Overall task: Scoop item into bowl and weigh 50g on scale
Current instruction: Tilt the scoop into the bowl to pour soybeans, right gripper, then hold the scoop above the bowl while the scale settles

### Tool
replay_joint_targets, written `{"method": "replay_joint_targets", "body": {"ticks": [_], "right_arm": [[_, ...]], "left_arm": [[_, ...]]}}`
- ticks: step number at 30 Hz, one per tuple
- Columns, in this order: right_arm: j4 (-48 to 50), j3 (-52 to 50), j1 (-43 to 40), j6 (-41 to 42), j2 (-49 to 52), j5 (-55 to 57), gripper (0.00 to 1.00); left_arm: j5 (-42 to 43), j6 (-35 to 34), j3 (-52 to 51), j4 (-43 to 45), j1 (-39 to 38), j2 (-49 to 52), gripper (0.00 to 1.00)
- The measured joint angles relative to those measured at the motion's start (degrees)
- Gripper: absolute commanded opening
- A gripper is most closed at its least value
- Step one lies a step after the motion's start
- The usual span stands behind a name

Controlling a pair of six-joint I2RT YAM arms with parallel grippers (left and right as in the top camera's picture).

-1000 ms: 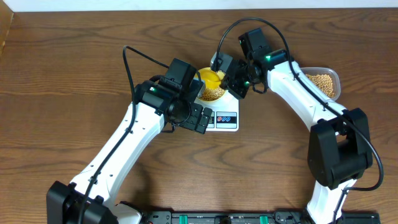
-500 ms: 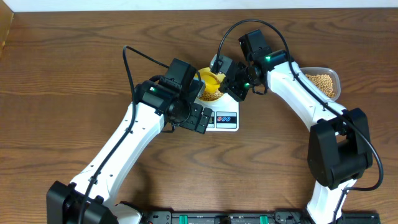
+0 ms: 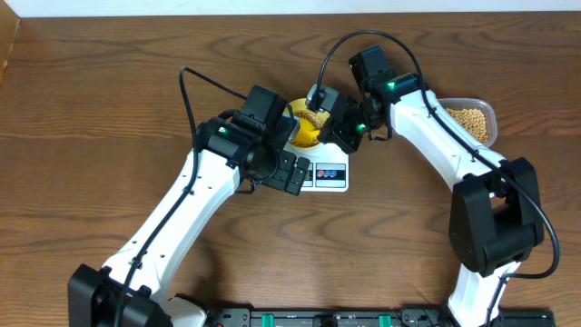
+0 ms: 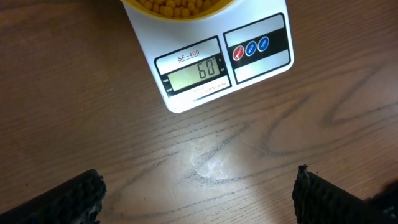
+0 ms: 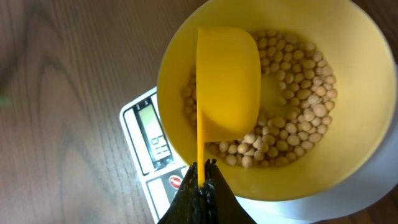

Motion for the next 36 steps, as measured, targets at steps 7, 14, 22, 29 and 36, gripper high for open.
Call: {"method": "replay_joint_targets", "body": {"ticks": [7, 14, 22, 29, 36], "right_arm": [[-0.13, 0.00, -0.33, 3.08, 0.00, -1.49, 0.01], [0.02, 0.00, -4.35, 6.62, 0.00, -10.88, 0.01], [0.66, 0.00, -9.62, 8.61, 0.00, -23.02, 0.01], [1.68, 0.00, -9.90, 9.03, 0.00, -24.96, 0.01], [2.60, 0.00, -9.90, 9.16, 0.00, -23.87, 0.01]], "left_arm": [[0.02, 0.00, 0.00, 0.00, 0.00, 0.00, 0.98], [0.02, 0.00, 0.00, 0.00, 0.00, 0.00, 0.98], [0.00, 0.00, 0.00, 0.00, 0.00, 0.00, 0.98], [0.00, 0.00, 0.00, 0.00, 0.00, 0.02, 0.98], [0.02, -0.02, 0.00, 0.00, 0.00, 0.02, 0.98]]}}
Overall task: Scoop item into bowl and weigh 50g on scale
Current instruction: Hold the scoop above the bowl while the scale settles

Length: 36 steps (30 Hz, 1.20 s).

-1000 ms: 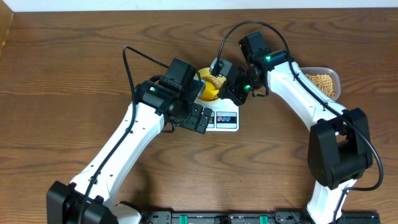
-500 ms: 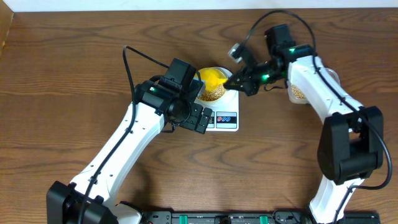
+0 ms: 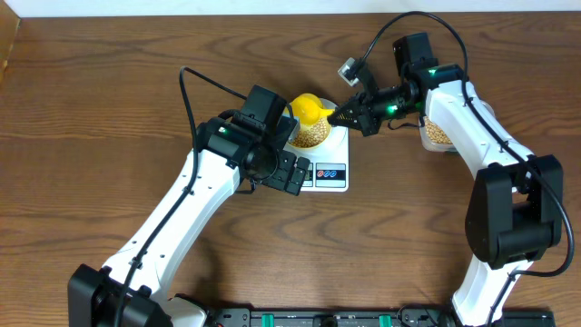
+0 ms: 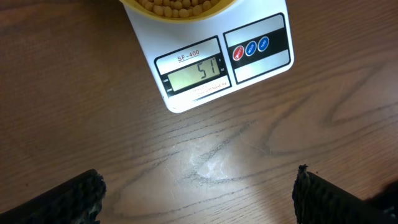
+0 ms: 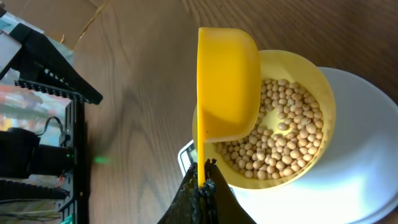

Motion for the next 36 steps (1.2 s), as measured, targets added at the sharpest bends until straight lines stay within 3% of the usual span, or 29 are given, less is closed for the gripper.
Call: {"method": "replay_joint_targets", "body": {"ticks": [36], "right_arm": [[4.52, 0.00, 3.63, 0.02, 0.00, 15.28, 0.01]], "left_arm": [[0.00, 0.02, 0.00, 0.00, 0.00, -0.02, 0.98]]}}
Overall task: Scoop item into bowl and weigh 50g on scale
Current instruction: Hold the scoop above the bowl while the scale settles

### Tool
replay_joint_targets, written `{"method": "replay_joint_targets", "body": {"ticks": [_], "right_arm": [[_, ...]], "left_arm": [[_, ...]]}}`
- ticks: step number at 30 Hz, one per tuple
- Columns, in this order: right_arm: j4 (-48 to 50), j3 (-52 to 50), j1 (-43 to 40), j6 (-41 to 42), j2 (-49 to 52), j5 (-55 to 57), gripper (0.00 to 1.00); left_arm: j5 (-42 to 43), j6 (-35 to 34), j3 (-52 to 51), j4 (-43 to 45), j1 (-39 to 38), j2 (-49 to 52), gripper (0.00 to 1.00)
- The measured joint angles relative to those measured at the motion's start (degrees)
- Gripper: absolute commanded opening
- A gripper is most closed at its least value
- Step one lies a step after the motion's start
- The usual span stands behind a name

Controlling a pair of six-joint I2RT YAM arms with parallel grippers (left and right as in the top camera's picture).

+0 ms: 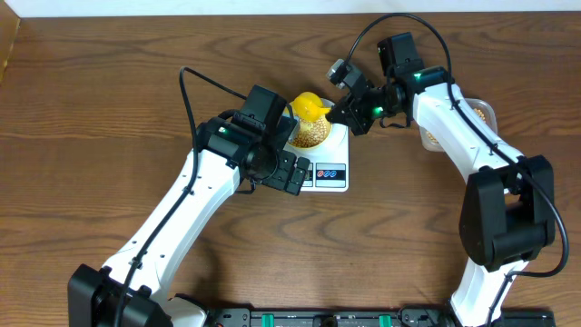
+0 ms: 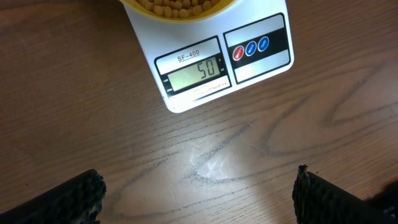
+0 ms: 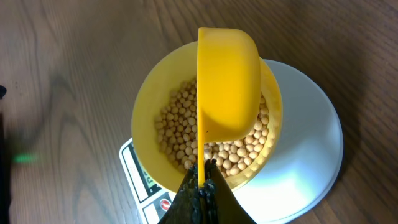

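Observation:
A yellow bowl (image 3: 147, 118) of soybeans (image 3: 176, 121) stands on the white scale (image 2: 221, 59), whose display reads 50. My right gripper (image 3: 202, 182) is shut on the handle of the yellow scoop (image 3: 227, 81), which hangs over the bowl with its underside toward the wrist camera. In the overhead view the scoop (image 1: 313, 107) sits above the bowl (image 1: 309, 134) and the right gripper (image 1: 349, 113) is just right of it. My left gripper (image 2: 198, 193) is open over bare wood in front of the scale, its fingers (image 2: 74, 198) wide apart.
A clear tub of soybeans (image 1: 434, 134) stands at the right, partly hidden by my right arm. The left arm (image 1: 182, 209) crosses the table from the near edge toward the scale (image 1: 329, 173).
The scale's reading has dropped from 51 to 50. My right gripper and scoop have shifted to sit more squarely over the bowl. The left gripper has not moved.
At first the scoop was down in the bowl and the display read 60. Then the scoop was raised at the bowl's edge and the display read 51. Now the scoop hangs over the bowl and the display reads 50. My left gripper stayed open throughout.

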Motion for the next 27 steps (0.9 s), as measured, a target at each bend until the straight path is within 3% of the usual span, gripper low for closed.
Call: {"method": "replay_joint_targets", "body": {"ticks": [27], "right_arm": [[0.22, 0.00, 0.46, -0.02, 0.00, 0.92, 0.01]], "left_arm": [[-0.02, 0.00, 0.00, 0.00, 0.00, 0.00, 0.98]]}}
